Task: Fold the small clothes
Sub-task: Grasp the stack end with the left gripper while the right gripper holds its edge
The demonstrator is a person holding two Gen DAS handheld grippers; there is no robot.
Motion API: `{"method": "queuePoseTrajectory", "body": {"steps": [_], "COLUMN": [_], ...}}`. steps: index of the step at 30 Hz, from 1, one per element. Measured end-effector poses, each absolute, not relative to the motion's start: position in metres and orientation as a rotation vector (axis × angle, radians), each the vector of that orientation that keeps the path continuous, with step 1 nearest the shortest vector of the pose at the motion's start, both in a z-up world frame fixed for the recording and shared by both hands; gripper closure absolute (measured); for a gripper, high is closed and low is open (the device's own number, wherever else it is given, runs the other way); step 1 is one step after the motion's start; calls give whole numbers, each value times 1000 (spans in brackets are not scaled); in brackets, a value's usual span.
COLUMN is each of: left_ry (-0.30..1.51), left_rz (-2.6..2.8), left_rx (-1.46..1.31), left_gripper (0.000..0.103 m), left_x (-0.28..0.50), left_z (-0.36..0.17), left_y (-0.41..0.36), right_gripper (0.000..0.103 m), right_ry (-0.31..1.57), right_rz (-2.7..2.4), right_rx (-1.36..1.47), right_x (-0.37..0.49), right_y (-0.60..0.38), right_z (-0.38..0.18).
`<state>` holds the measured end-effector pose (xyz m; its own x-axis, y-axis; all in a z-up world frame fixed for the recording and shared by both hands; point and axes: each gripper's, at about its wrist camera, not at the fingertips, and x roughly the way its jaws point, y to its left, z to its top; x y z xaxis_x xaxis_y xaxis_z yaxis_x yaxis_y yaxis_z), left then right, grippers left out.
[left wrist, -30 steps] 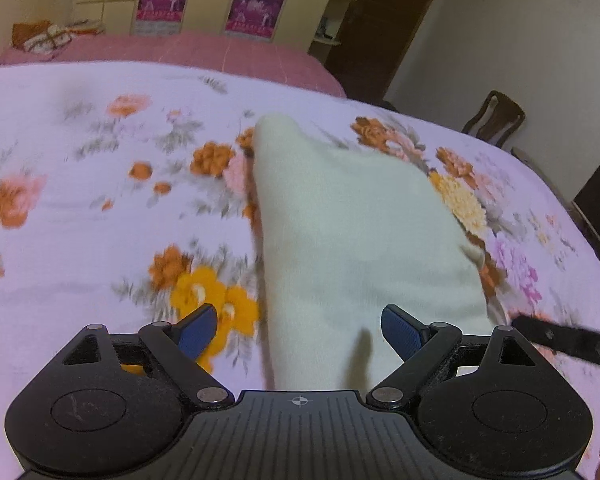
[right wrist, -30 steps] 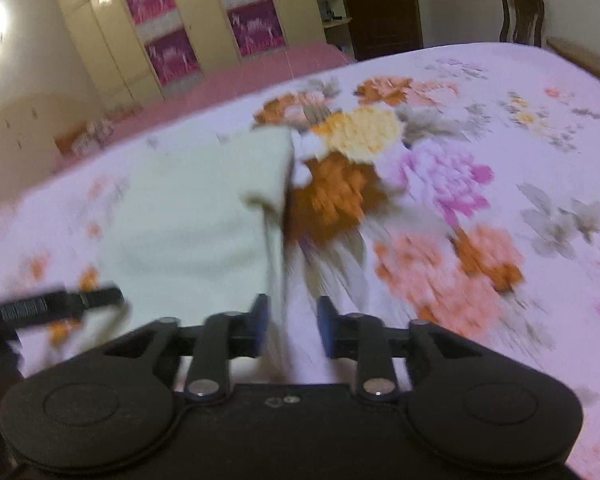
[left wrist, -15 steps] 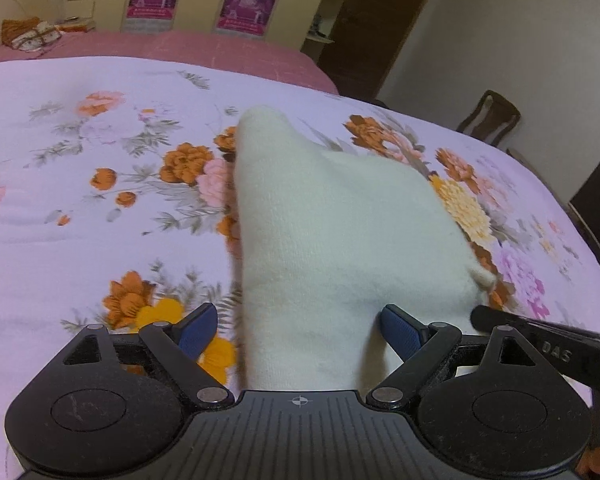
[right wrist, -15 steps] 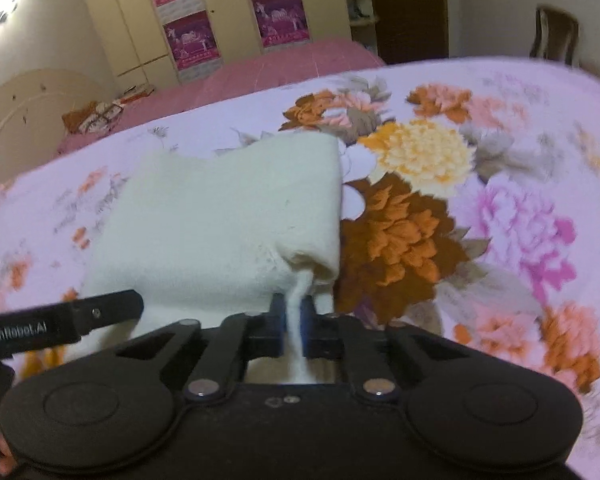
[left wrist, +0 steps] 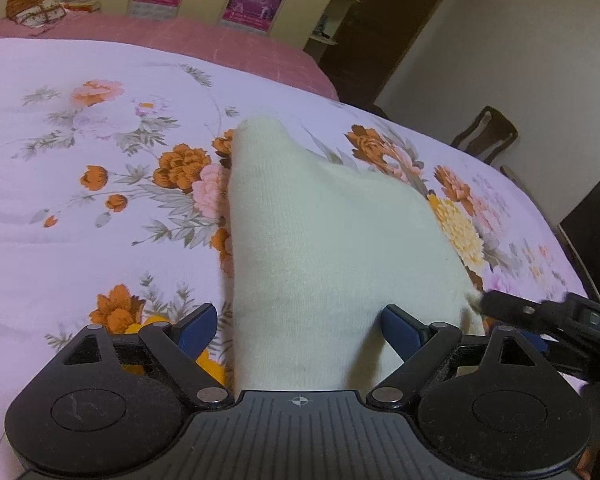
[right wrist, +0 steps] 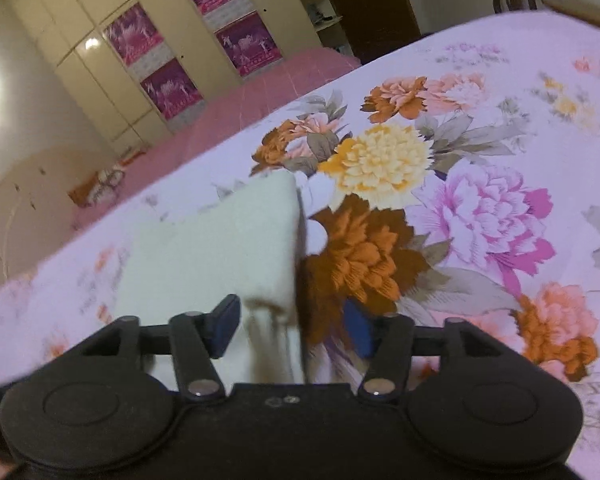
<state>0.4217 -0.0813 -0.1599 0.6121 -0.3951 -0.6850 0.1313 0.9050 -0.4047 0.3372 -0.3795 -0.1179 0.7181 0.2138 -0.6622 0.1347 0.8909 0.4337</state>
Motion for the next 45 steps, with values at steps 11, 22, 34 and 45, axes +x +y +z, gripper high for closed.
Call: {"method": "queuePoseTrajectory", "body": {"steps": [11, 22, 34, 45], "left_ry": [872, 859, 790, 719], "left_rz": [-363, -363, -372, -291], "left_rx": [-358, -344, -307, -299], "left_gripper": [20, 42, 56, 56], "left_x": [435, 438, 420, 387], "left_z": [-166, -165, -132, -94], "left_y": [-91, -94, -78, 40], "right_gripper": [55, 74, 77, 77], "right_ry": [859, 821, 734, 698], "right_rz": [152, 134, 189, 322], "right_rx": [475, 345, 332, 318], "right_x": [380, 378, 362, 359], "right_y": [-353, -339, -317, -223], "right_z": [-147, -141, -103, -67]}}
